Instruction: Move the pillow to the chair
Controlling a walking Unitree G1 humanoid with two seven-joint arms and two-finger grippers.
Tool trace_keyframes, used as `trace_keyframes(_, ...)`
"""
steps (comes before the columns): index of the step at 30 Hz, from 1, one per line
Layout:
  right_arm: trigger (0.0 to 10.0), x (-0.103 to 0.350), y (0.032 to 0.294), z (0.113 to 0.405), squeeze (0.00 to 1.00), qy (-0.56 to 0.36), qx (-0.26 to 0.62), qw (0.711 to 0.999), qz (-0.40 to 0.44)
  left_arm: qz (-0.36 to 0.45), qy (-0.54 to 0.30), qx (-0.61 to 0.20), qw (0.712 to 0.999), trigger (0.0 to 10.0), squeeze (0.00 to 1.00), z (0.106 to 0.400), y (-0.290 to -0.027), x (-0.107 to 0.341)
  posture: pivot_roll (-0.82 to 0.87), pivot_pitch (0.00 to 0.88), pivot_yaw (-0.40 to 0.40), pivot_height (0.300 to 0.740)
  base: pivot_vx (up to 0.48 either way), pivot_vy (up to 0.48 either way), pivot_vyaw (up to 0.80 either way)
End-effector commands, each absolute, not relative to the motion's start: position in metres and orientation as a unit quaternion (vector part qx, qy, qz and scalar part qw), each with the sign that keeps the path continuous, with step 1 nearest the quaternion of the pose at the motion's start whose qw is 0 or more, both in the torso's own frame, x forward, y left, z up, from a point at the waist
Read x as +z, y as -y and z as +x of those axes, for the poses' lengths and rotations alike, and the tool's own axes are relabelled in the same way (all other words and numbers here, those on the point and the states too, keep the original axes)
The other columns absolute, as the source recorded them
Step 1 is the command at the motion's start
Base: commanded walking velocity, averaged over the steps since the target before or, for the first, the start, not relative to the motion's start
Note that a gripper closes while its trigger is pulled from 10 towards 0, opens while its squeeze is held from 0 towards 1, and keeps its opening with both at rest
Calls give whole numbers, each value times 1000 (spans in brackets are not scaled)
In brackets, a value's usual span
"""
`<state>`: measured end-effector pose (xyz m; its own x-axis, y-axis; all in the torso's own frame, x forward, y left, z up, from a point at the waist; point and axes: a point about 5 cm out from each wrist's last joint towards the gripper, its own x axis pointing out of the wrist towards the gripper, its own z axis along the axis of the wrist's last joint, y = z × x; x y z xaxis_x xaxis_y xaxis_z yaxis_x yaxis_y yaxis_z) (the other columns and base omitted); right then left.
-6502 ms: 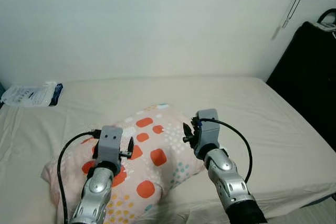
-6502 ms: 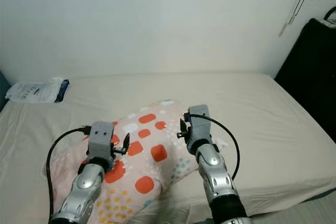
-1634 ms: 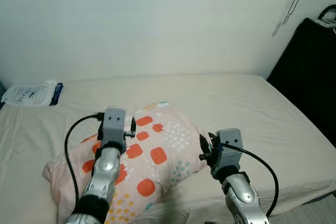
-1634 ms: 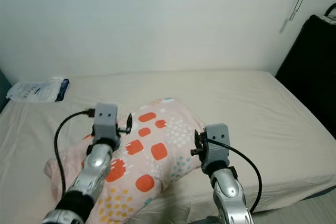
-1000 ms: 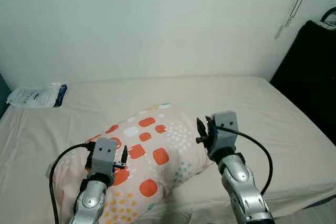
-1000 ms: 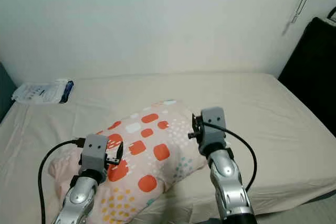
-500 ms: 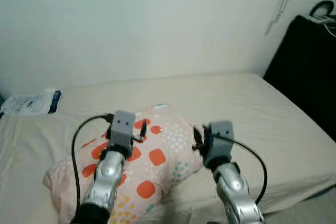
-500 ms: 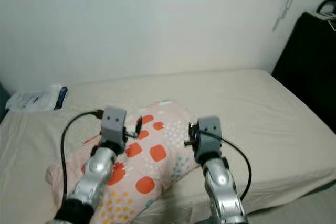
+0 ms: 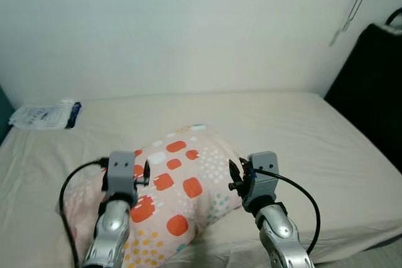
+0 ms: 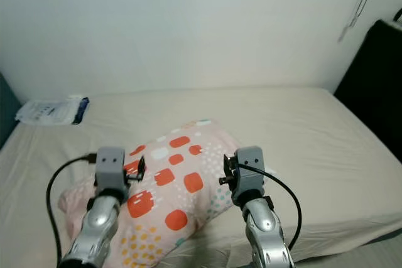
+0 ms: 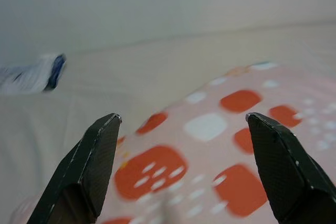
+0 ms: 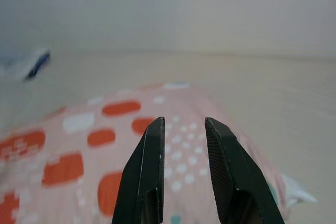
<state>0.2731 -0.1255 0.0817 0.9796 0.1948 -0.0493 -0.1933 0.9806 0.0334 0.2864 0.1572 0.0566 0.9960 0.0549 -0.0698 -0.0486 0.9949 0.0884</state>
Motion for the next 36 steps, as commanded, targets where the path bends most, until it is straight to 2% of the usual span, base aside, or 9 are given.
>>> trace_keyframes(1, 10000, 81, 130, 274, 0, -31, 84, 996, 19, 45, -57, 26, 997, 10000, 0, 280, -155, 49, 76, 0, -73, 740, 0, 0, 0)
trace_keyframes(3, 10000, 87, 132, 275, 0, -26, 81, 996, 21, 32, -87, 33, 995, 10000, 0, 246, -165, 29, 70, 0, -72, 740, 0, 0, 0)
trace_keyframes(8, 10000, 99, 128, 281, 0, -8, 88, 996, 24, 32, -104, 50, 993, 10000, 0, 229, -169, 18, 65, 0, -75, 740, 0, 0, 0)
trace_keyframes(12, 10000, 78, 134, 270, 0, -44, 91, 995, 14, 22, -46, 0, 999, 10000, 0, 259, -141, 46, 96, 0, -101, 740, 0, 0, 0)
trace_keyframes(21, 10000, 101, 132, 274, 0, 7, 98, 995, 3, 39, -75, 2, 996, 10000, 0, 238, -161, 31, 53, 0, -62, 740, 0, 0, 0)
trace_keyframes(25, 10000, 88, 135, 269, 0, -16, 89, 996, -1, 34, -48, -7, 998, 10000, 0, 267, -148, 47, 68, 0, -66, 740, 0, 0, 0)
trace_keyframes(33, 10000, 92, 143, 283, 0, -19, 66, 998, 8, 11, -48, -23, 999, 10000, 0, 250, -142, 51, 76, 0, -83, 740, 0, 0, 0)
trace_keyframes(35, 10000, 86, 140, 267, 0, -37, 97, 995, 3, 14, -15, -33, 999, 10000, 0, 277, -136, 71, 90, 0, -104, 740, 0, 0, 0)
trace_keyframes(36, 10000, 96, 133, 268, 0, -22, 111, 994, 12, 23, -24, -28, 999, 10000, 0, 275, -141, 65, 69, 0, -90, 740, 0, 0, 0)
